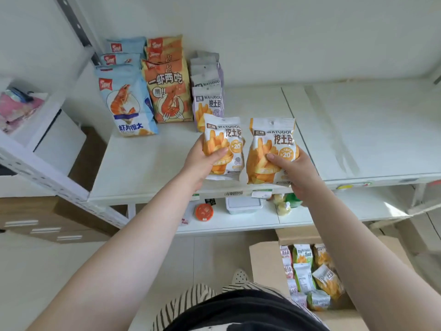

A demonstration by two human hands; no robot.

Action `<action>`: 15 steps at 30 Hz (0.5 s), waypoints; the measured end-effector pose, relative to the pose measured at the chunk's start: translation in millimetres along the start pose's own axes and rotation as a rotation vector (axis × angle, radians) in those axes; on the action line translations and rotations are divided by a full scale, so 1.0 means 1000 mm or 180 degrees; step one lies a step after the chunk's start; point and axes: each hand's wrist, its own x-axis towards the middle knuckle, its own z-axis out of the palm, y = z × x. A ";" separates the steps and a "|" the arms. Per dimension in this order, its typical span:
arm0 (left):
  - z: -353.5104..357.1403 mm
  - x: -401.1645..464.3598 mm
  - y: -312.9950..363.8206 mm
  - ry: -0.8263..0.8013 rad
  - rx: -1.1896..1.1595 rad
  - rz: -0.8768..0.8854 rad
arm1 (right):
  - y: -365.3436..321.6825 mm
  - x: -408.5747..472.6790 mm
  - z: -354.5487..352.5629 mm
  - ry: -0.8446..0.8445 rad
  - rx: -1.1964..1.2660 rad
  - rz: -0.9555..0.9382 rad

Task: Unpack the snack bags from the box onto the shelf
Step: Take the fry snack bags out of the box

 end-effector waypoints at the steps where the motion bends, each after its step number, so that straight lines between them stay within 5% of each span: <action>1: 0.002 0.009 -0.002 0.0177 -0.0051 -0.0005 | -0.003 0.008 -0.003 -0.0021 0.0052 -0.0038; 5: 0.009 0.043 -0.019 0.0346 -0.0160 -0.0114 | -0.001 0.030 -0.008 -0.0351 0.0249 -0.0158; 15: 0.025 0.106 -0.027 -0.0713 -0.0218 -0.0697 | 0.043 0.086 0.006 -0.0316 0.0234 0.0207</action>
